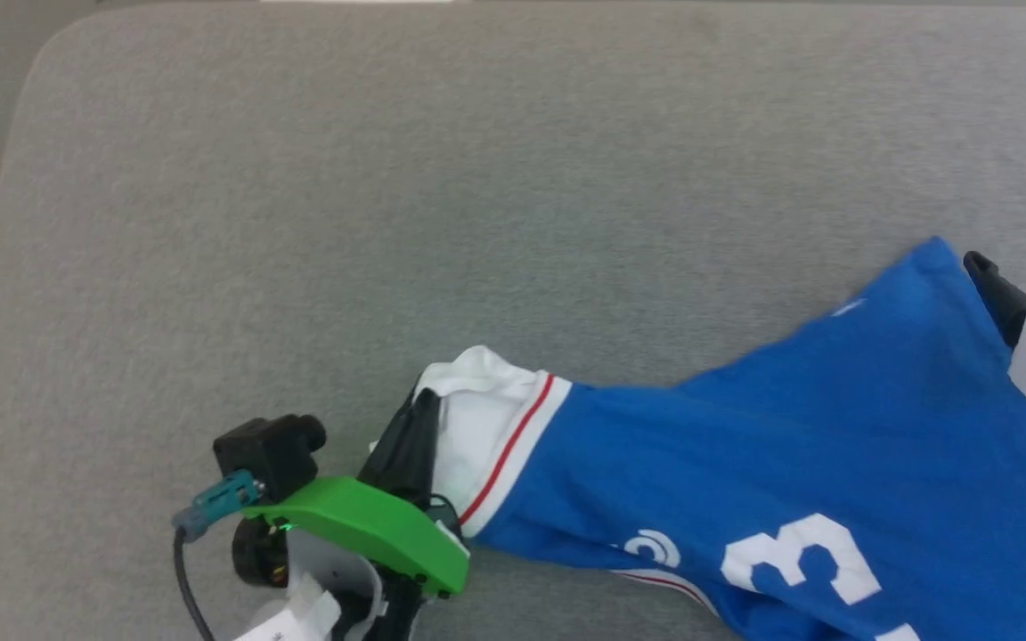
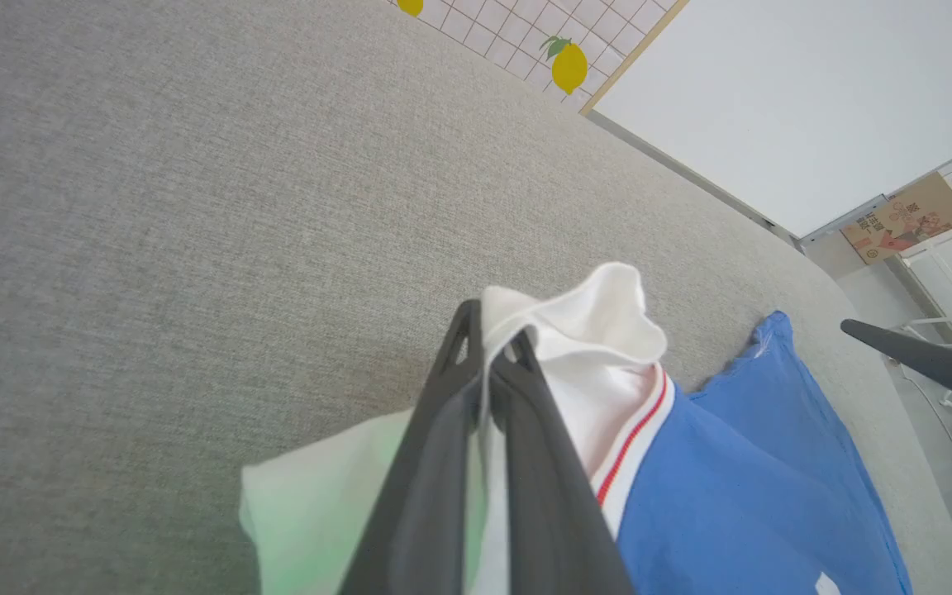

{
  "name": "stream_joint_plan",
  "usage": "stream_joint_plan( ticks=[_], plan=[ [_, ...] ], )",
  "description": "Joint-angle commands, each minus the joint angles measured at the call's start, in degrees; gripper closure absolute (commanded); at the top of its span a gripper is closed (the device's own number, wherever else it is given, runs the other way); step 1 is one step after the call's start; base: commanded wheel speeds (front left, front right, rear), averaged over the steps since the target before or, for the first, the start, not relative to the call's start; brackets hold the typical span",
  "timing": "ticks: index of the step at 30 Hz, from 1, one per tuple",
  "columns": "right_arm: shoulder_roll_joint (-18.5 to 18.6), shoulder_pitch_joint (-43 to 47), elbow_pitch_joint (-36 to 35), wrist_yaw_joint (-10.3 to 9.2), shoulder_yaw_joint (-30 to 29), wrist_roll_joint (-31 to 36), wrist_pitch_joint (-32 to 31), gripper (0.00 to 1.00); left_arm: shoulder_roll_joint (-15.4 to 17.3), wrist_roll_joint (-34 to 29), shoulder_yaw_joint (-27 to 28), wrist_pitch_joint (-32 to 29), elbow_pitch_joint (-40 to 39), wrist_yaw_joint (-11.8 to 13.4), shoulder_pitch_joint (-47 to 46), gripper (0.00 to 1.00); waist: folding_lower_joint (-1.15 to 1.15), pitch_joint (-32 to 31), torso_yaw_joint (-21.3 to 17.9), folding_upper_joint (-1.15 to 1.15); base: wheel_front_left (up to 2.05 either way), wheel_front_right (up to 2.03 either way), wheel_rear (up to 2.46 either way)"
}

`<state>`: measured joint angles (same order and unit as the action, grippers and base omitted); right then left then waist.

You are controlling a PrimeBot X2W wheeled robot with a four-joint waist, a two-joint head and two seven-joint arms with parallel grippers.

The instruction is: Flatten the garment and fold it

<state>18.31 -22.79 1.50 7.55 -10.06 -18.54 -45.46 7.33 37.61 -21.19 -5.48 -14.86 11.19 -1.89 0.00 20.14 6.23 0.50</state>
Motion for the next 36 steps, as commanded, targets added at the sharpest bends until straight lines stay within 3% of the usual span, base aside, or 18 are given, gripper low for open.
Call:
stream_joint_plan(
  ticks=[1, 10, 11, 14, 15, 20, 29, 36],
  plan=[
    [0.8, -1.3, 1.1, -0.06, 0.9, 0.5, -0.5, 0.00, -0.3, -0.4, -0.1, 0.4, 0.4, -0.3, -1.3, 1.00, 0.00, 2.9, 3.5, -0.50, 0.00, 0.00, 0.00],
    [5.2, -3.0, 7.5, -0.06, 4.9, -0.6, -5.2, 0.00, -1.1, 0.2, -0.8, 1.7, 2.2, -1.2, -2.5, 1.00, 0.00, 4.3, 6.1, -0.50, 0.00, 0.00, 0.00],
    [5.6, -2.8, 7.9, -0.06, 4.9, -0.8, -6.3, 0.11, -1.1, 0.3, -0.8, 1.7, 2.3, -1.3, -2.6, 1.00, 0.00, 4.4, 6.2, -0.50, 0.00, 0.00, 0.00],
    [5.9, -2.3, 8.4, -0.06, 5.1, -1.8, -9.2, 0.93, -1.2, 0.5, -0.8, 1.9, 2.6, -1.4, -2.8, 1.00, 0.00, 4.5, 6.2, -0.50, 0.00, 0.00, 0.00],
    [6.1, -2.1, 8.2, -0.06, 5.0, -2.1, -10.0, 1.00, -1.2, 0.5, -0.7, 2.0, 2.7, -1.4, -2.9, 1.00, 0.00, 4.5, 6.2, -0.50, 0.00, 0.00, 0.00],
    [4.7, -2.2, 5.2, -0.06, 3.4, -2.2, -7.2, 1.00, -1.1, 1.4, -0.3, 2.5, 3.6, -2.0, -3.4, 1.00, 0.00, 3.1, 4.5, -0.50, 0.00, 0.00, 0.00],
    [-1.1, -3.8, 4.4, -0.06, 1.2, -1.7, 8.2, 1.00, 0.2, -0.4, 1.3, 3.5, 6.5, -2.5, -9.1, 1.00, 0.00, -4.3, 1.6, -0.50, 0.00, 0.00, 0.00],
    [-4.2, -8.6, 4.9, -0.06, 2.4, -0.3, 19.6, 1.00, 3.6, -3.7, 2.4, 0.8, 9.0, -2.8, -19.8, 1.00, 0.00, -11.2, -1.0, -0.50, 0.00, 0.00, 0.00]
  ],
)
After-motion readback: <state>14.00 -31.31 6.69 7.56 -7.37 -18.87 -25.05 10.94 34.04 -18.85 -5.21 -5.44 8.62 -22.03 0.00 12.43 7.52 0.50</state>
